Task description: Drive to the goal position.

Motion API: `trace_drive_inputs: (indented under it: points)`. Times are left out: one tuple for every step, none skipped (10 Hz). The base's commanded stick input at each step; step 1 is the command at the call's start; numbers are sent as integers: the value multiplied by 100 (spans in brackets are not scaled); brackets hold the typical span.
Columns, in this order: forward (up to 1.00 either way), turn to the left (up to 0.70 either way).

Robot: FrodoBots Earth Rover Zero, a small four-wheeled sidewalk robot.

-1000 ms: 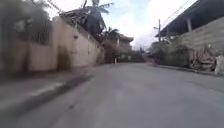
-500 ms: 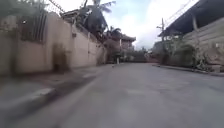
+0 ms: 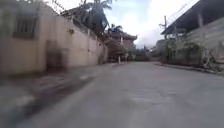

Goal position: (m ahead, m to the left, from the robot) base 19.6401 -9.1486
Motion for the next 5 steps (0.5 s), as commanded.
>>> trace_drive_inputs:
  points:
    - [100,0]
    - [100,0]
    - [100,0]
    - [100,0]
    - [100,0]
